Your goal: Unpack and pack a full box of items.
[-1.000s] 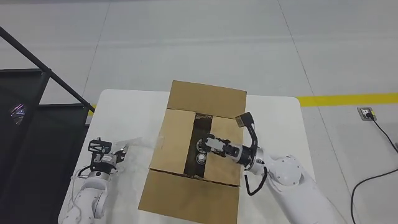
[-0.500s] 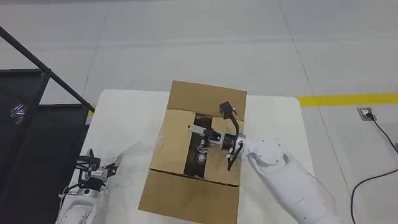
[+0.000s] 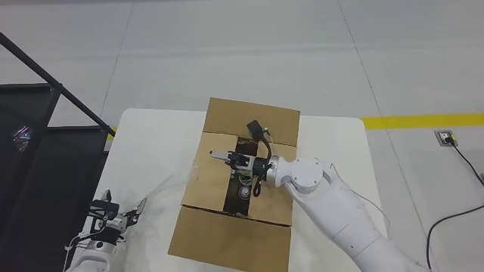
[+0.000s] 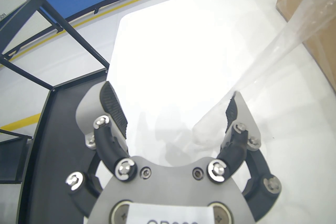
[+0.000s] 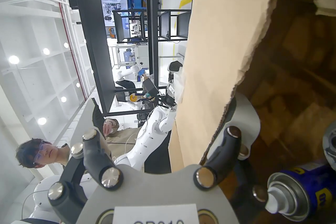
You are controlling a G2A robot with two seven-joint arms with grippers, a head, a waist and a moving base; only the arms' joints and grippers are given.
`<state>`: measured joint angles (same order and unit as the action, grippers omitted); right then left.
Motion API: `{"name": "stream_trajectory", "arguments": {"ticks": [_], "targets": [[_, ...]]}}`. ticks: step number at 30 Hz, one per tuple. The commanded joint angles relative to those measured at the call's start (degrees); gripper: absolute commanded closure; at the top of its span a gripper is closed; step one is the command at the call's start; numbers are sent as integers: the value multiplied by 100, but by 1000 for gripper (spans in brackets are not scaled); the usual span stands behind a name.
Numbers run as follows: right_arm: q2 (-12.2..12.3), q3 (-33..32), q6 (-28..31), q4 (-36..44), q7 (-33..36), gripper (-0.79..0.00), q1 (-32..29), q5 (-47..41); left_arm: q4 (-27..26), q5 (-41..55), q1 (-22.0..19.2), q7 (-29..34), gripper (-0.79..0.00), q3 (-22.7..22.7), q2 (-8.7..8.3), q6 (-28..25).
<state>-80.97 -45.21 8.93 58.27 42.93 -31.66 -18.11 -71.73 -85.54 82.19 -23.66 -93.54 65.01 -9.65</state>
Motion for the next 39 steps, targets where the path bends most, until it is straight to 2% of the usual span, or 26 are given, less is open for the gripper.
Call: {"name": "stream_trajectory", "arguments": {"ticks": [1,15,17,22,24,28,29,34,39], "targets": [[-39,33,36,-74,5,-785,52,-14,1,-79,-22,-37,-785,46,-1,-47],[-172,17,192,-272,63,-785,108,-8,-421,-568,66,-316,-785,73,-72,-558],[-176,-17,213,-283,85,-785,92,-2,-456,-656,122,-371,-785,34,-109,-922],[-184,-80,235,-302,128,-785,62,17,-517,-996,154,-502,-785,49,-164,-1263],[-189,-100,236,-308,142,-785,57,31,-516,-769,153,-633,-785,42,-165,-1468],[-200,-137,232,-319,187,-785,45,48,-436,-560,64,-245,-785,-47,-124,-636],[-201,-150,234,-325,199,-785,45,55,-420,-489,64,-221,-785,5,-109,-608],[-210,-207,252,-352,255,-785,40,76,-416,-541,68,-279,-785,19,-140,-1009],[-235,-227,237,-371,296,-785,61,96,-429,-681,-103,-411,-785,169,-191,-1894]]}}
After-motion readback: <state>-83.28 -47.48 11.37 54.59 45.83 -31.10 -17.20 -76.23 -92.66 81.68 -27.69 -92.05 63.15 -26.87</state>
